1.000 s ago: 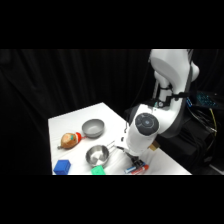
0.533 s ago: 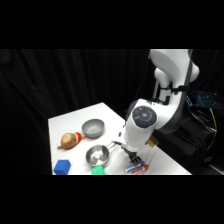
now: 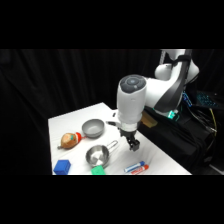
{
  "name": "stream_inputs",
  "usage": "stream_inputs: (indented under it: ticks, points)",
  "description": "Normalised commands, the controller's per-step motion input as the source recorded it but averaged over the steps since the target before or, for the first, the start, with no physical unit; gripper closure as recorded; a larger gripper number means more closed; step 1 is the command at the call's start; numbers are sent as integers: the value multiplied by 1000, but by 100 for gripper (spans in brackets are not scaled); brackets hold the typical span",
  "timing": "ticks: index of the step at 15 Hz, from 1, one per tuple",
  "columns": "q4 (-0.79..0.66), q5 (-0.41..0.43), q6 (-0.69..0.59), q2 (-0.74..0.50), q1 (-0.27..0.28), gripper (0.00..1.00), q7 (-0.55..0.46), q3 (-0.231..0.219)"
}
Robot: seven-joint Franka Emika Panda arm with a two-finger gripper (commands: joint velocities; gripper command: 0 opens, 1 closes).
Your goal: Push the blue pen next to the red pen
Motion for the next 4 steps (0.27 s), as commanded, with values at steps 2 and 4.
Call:
stream_inputs:
  ticks: [2,4]
  points:
    - [-146,291,-239,-425,-246,0,-389,155]
    - [-118,225,-202,-361,-205,0,-289,124]
